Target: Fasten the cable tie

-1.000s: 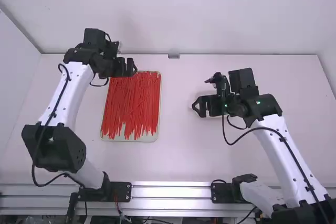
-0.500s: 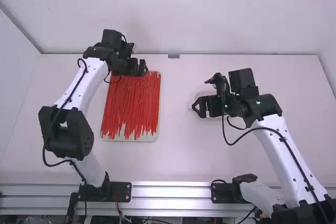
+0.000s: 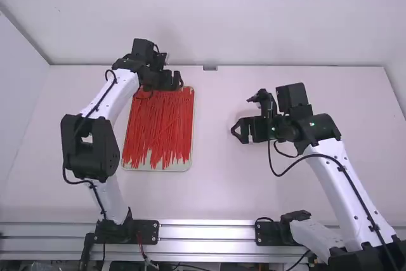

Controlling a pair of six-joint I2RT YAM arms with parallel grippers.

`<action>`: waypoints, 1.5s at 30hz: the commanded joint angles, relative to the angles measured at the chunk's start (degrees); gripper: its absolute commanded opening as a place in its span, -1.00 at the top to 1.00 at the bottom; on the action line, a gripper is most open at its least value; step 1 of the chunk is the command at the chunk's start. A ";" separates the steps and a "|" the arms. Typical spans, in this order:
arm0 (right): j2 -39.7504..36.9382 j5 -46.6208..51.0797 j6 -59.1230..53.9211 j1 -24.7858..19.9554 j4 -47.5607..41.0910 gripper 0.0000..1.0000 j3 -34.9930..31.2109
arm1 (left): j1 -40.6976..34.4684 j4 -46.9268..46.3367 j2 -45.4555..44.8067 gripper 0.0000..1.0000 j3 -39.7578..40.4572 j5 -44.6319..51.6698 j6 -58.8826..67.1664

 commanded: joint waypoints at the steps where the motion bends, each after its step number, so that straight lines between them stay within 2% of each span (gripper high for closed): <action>1: 0.26 -0.66 0.17 0.26 0.35 -0.97 1.79 | -1.29 1.29 2.12 -0.94 -0.85 0.35 -1.25; 4: 0.26 -0.66 0.15 0.26 0.50 -0.96 1.79 | -2.27 2.91 3.43 -0.93 -0.85 0.35 -1.36; 7: 0.26 -0.44 0.17 0.28 0.46 -0.96 1.79 | -3.34 4.33 4.96 -0.82 -0.87 -2.62 -2.95; 11: 0.26 -0.44 0.15 0.26 0.50 -0.96 1.79 | -4.31 6.60 7.34 -0.64 -0.87 -7.15 -5.09; 13: 0.28 -0.42 0.15 0.28 0.50 -0.97 1.79 | -4.42 7.43 8.85 -0.38 -0.87 -7.15 -5.11; 18: 0.28 -0.39 0.13 0.26 0.52 -0.96 1.79 | -4.39 10.05 12.20 -0.18 -0.87 -7.45 -6.80; 24: 0.26 -0.17 -0.07 0.15 0.55 -0.96 1.79 | -4.39 10.49 13.75 -0.04 -0.87 -8.46 -7.58; 33: 0.28 1.25 0.13 0.24 1.55 -0.96 1.79 | -4.52 12.22 15.96 0.44 -0.87 -8.61 -7.80; 45: 0.28 1.20 0.13 -1.03 0.96 -0.96 1.79 | -4.20 14.01 16.44 0.50 -0.87 -10.56 -7.72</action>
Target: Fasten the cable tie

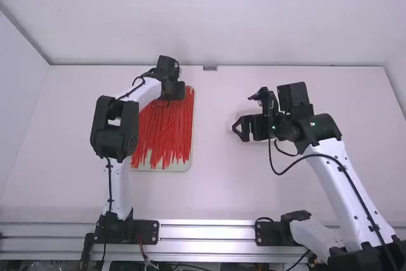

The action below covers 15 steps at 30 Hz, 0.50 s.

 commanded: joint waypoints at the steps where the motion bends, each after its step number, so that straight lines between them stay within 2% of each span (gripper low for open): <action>1: 0.28 0.00 0.13 -0.22 -0.22 -0.96 1.79 | -0.02 0.46 0.87 0.53 -0.50 -0.87 0.15; 8: 0.28 0.04 0.13 0.85 0.07 -0.97 1.79 | 0.02 1.03 0.87 0.54 -0.55 -1.11 0.24; 15: 0.28 -0.02 0.15 -0.17 -0.22 -0.97 1.79 | -0.17 3.17 0.87 0.54 -2.32 -1.73 0.02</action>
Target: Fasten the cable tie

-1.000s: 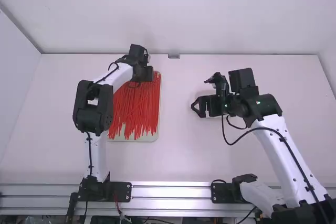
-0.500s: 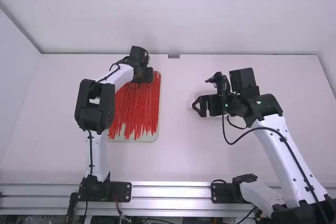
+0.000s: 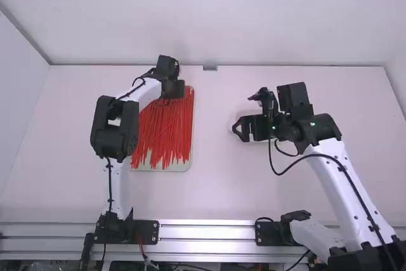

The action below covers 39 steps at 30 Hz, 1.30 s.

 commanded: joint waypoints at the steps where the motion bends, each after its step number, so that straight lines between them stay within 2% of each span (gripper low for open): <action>1: 0.28 -0.02 0.15 -0.31 -0.07 -0.96 1.79 | -0.11 0.28 0.87 0.56 -1.81 -0.44 0.00; 6: 0.28 0.09 0.13 0.17 0.02 -0.97 1.77 | -0.28 1.22 0.87 0.64 -3.10 -0.44 -1.05; 39: 0.28 0.07 -0.04 -0.96 0.48 -0.97 1.68 | -0.46 6.49 0.87 0.61 -6.71 -0.39 -1.07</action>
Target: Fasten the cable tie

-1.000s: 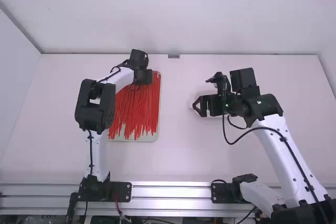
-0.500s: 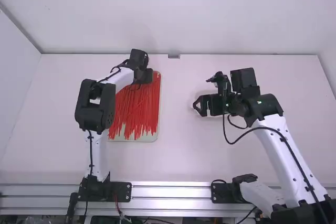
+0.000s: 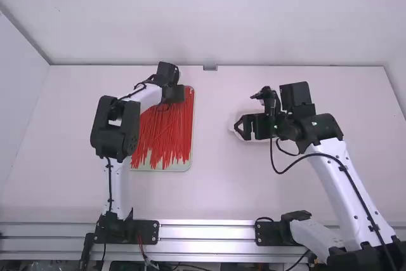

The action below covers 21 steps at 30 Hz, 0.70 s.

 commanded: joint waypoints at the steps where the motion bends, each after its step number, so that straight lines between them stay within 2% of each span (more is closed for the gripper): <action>1: 0.28 -0.15 -0.02 -0.11 0.09 -0.97 1.68 | -0.37 0.15 0.87 0.61 -1.66 -0.17 -0.39; 14: 0.28 -0.15 -0.02 -0.07 0.17 -0.96 1.68 | -0.37 0.79 0.92 0.63 -1.86 1.27 0.00; 21: 0.28 -0.15 -0.02 -0.11 0.11 -0.97 1.68 | -0.79 0.33 0.92 0.82 -1.86 1.07 0.28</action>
